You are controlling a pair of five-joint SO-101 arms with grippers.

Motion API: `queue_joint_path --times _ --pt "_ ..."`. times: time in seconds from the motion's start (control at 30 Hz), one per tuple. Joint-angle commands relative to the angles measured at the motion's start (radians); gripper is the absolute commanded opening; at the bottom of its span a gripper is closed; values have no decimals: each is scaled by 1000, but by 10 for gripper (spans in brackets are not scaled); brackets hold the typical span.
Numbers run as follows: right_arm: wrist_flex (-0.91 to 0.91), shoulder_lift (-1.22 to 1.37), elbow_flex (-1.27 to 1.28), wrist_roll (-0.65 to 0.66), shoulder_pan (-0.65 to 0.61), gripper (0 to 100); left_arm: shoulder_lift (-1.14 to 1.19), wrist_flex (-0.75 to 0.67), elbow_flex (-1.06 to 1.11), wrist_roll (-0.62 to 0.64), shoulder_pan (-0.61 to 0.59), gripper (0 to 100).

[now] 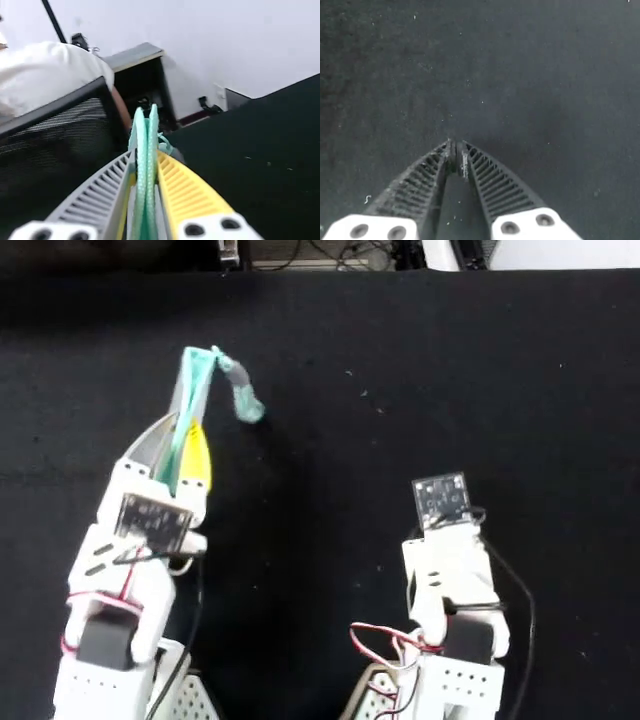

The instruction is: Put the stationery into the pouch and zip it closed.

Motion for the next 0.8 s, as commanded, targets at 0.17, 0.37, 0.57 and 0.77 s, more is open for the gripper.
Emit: queue_joint_path --times 0.17,0.37,0.57,0.77 --pt "5 -50 5 -11 14 15 667 -63 -292 54 145 29" --pt "5 -50 7 -11 15 15 1114 -57 -598 57 176 30" --pt "5 -50 7 -11 14 15 1191 132 -809 249 194 140" --pt "3 -50 7 -11 11 15 1057 431 -1032 302 232 152"
